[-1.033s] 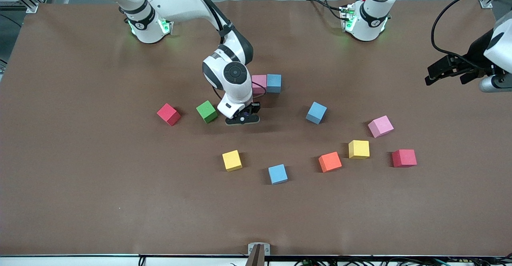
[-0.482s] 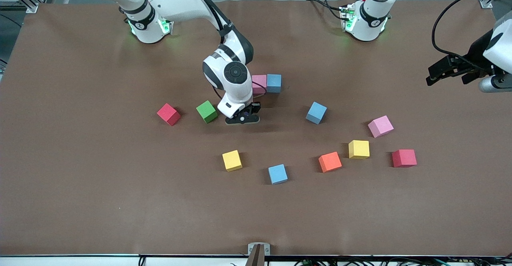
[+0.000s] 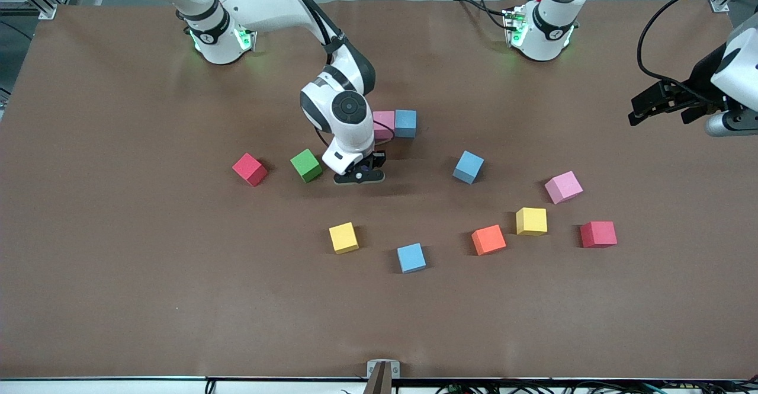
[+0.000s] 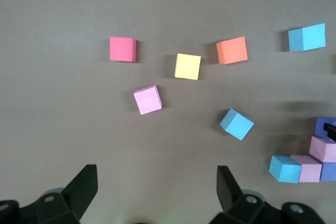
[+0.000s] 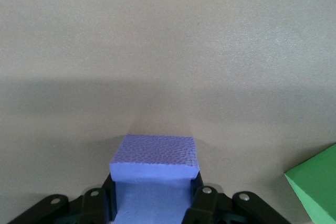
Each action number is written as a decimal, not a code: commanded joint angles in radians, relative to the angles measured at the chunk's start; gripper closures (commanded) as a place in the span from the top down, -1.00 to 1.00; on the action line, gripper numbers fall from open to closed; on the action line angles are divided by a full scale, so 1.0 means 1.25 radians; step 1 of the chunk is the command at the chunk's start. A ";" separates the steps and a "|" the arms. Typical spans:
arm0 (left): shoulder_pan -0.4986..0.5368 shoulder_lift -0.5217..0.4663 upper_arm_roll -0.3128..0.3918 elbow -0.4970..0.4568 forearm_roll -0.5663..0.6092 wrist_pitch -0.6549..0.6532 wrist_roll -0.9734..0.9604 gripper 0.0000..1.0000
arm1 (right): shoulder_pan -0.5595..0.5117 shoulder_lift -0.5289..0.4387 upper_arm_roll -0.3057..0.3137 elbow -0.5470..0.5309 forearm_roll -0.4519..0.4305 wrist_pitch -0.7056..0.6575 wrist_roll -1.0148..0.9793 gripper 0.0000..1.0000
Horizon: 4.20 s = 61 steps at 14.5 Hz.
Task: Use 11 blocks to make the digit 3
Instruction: 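Hold the purple cube in place with the right gripper, then reach the left gripper to the blue cube while the right gripper withdraws, then grasp the blue cube with the left gripper while the right gripper reaches green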
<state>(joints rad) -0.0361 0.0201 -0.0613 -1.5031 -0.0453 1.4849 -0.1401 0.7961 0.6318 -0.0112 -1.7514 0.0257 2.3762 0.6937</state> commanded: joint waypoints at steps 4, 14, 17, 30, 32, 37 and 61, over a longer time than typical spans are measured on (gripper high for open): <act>-0.002 -0.005 -0.014 0.000 0.018 -0.015 -0.007 1.00 | 0.009 -0.010 0.003 -0.033 -0.001 0.002 0.000 -1.00; -0.016 0.030 -0.015 0.001 0.019 -0.004 -0.006 1.00 | 0.010 -0.008 0.004 -0.030 -0.001 -0.001 -0.006 0.99; -0.019 0.056 -0.018 0.001 0.035 -0.004 0.006 1.00 | 0.009 -0.010 0.003 -0.024 -0.001 -0.005 -0.006 1.00; -0.046 0.148 -0.072 -0.129 -0.005 0.135 -0.246 1.00 | -0.046 -0.077 0.003 0.040 0.009 -0.123 -0.019 1.00; -0.045 0.146 -0.103 -0.174 -0.009 0.185 -0.331 1.00 | -0.086 -0.125 0.002 0.039 0.009 -0.182 -0.014 1.00; -0.045 0.143 -0.164 -0.323 -0.013 0.351 -0.583 1.00 | -0.202 -0.186 -0.001 0.040 0.000 -0.259 -0.015 1.00; -0.050 0.289 -0.260 -0.622 -0.007 0.914 -1.131 0.93 | -0.412 -0.156 0.002 0.147 -0.078 -0.331 -0.038 1.00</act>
<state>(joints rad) -0.0973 0.3683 -0.3818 -2.2813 -0.0443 2.5987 -1.5482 0.2567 0.3808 -0.0168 -1.6400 -0.0625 1.9669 0.5195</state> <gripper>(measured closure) 0.000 0.000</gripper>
